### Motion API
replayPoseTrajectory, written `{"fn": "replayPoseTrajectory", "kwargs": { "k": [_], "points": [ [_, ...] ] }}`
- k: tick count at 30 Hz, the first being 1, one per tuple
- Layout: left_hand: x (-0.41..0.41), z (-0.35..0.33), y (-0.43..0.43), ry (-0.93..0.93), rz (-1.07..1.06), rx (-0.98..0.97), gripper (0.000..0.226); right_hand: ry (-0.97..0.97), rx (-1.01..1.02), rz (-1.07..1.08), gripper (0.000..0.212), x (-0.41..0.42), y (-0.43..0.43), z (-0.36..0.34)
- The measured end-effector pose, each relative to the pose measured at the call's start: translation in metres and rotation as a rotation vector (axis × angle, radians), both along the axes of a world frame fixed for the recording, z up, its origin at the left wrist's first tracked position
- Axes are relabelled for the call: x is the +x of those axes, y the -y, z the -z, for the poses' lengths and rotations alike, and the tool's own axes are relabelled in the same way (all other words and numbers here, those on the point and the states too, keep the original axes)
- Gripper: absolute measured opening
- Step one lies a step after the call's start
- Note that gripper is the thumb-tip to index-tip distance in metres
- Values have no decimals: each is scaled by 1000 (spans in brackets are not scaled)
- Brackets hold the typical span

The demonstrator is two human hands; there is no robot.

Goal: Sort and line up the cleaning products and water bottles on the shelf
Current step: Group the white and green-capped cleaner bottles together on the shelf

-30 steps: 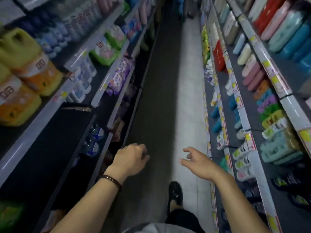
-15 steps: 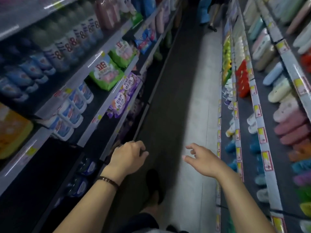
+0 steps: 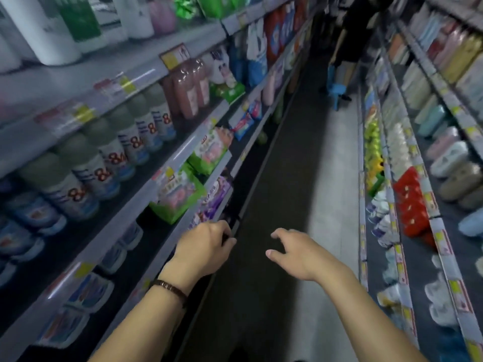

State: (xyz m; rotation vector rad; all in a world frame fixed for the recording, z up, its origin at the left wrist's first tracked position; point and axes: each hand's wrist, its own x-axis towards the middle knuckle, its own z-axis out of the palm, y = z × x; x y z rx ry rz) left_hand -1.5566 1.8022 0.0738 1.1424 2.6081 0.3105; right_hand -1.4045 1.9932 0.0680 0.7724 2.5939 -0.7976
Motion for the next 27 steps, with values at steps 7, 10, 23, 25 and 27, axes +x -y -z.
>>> {"fn": "replayPoseTrajectory", "kwargs": {
  "k": [7,10,23,25,27],
  "points": [
    [-83,-53,-51,-102,-163,73,28,-151,61,-146,59,-121,-63,-65],
    [-109,-89,-67,-110,-265,136,27,-247,59,-227,57,-167,-85,-105],
    [-155,-233,-78,-470,-568,401,21,-738,-44,-571,28,-320,-117,-242],
    [-160,-245,-78,-491,-596,426,19,-819,-86,-540,25,-340,-119,-254],
    [-165,-249,-74,-505,-617,439,17,-863,-114,-493,26,-363,-122,-264]
  ]
}}
